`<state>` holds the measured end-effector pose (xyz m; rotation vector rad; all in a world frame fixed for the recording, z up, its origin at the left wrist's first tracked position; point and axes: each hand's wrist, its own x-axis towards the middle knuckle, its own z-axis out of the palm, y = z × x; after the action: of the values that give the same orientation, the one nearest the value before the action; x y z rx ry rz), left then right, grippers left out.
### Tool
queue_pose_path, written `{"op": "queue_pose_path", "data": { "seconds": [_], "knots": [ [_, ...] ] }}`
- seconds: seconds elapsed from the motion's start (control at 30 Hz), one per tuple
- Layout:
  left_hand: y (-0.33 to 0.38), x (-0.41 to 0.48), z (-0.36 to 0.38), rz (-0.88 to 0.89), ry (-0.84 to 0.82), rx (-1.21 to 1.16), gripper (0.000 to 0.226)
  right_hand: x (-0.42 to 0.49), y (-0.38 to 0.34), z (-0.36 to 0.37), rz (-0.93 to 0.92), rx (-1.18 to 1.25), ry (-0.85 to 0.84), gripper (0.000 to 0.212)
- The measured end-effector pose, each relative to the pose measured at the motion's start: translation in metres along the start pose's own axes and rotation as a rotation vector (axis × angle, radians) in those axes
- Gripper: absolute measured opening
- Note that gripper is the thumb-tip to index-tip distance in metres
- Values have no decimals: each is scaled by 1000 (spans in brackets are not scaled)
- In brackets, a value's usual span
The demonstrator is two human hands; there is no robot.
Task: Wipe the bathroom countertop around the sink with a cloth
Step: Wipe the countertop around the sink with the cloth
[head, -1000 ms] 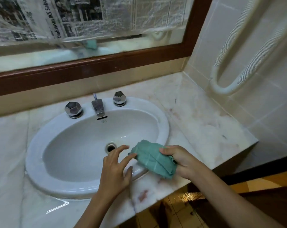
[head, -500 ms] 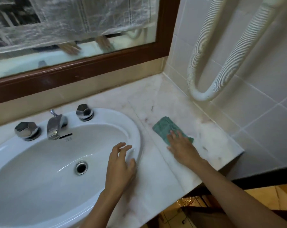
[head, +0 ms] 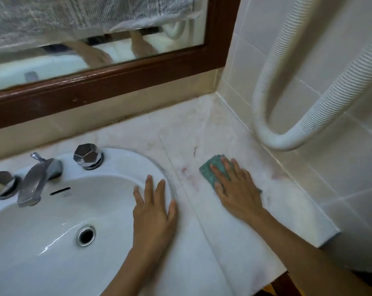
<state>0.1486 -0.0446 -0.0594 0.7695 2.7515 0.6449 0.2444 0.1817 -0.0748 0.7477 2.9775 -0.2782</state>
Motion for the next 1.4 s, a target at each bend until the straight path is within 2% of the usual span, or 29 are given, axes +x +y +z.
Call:
{"op": "queue_pose_path", "data": {
  "seconds": [0.17, 0.37, 0.5, 0.6, 0.7, 0.77, 0.9, 1.0, 1.1, 1.23, 1.33, 1.4],
  "knots": [
    [-1, 3, 4, 18, -1, 5, 64, 105, 15, -14, 143, -5, 24, 59],
    [1, 2, 2, -7, 4, -67, 65, 193, -37, -8, 93, 11, 12, 57],
    [0, 0, 1, -9, 11, -88, 62, 138, -77, 9, -163, 33, 0, 57],
    [1, -1, 0, -27, 11, -107, 63, 52, -88, 17, -234, 66, 29, 57],
    [1, -1, 0, -20, 11, -114, 63, -22, -62, 18, -216, 29, 11, 56],
    [1, -1, -1, -24, 9, -119, 62, -31, -28, 13, -133, 3, 48, 56],
    [2, 0, 0, -20, 14, -130, 61, 45, 17, 0, 111, -36, 55, 57],
    [2, 0, -1, -21, 9, -133, 61, 118, 1, -1, 209, 34, 31, 55],
    [2, -1, -3, -31, 4, -140, 59, 128, -47, 8, 154, 76, 43, 56],
    [2, -2, -5, -25, 6, -136, 61, 23, -101, 22, -22, 119, 69, 57],
    [1, -2, -6, -20, 21, -131, 60, -71, -88, 22, -117, 83, 22, 58],
    [0, -1, -5, -8, 27, -114, 59, -97, -46, 17, -47, 55, 46, 57]
  ]
}}
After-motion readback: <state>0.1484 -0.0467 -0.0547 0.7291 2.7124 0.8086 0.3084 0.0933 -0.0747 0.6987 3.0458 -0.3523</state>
